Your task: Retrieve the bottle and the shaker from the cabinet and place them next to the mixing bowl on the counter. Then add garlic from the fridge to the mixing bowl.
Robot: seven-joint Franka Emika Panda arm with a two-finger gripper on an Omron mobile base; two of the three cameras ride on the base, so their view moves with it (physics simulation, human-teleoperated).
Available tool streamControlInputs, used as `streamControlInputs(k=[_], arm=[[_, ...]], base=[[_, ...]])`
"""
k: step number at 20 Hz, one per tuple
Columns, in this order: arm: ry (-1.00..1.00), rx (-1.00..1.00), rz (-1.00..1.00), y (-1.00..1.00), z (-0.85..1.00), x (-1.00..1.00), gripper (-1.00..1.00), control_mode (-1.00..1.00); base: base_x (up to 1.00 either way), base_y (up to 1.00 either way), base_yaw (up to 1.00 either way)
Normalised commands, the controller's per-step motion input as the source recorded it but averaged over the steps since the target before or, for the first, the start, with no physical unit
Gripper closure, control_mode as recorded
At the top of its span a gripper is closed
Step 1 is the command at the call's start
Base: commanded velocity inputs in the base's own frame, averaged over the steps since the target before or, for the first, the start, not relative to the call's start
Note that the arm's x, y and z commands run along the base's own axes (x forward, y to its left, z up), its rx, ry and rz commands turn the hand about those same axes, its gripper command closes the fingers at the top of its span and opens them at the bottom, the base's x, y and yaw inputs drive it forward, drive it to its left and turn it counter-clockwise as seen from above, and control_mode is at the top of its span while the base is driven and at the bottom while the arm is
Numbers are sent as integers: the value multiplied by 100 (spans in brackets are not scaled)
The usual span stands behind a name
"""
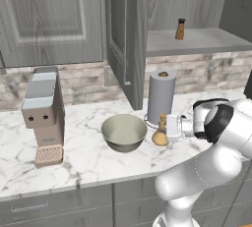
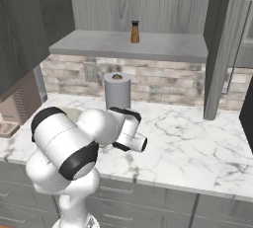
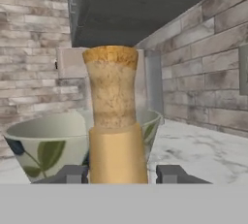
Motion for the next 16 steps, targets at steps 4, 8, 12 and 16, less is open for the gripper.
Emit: streamControlInputs(k=[4,8,12,16], arm=[[-22,0,0,7,4,-30,-100,-100],[-41,0,0,0,27,-45,-100,-100],[-45,0,0,0,41,-47,-100,-100],[-47,0,0,0,58,-36,-100,-100]], base=[[0,0,0],[0,0,0],[0,0,0],[0,0,0]])
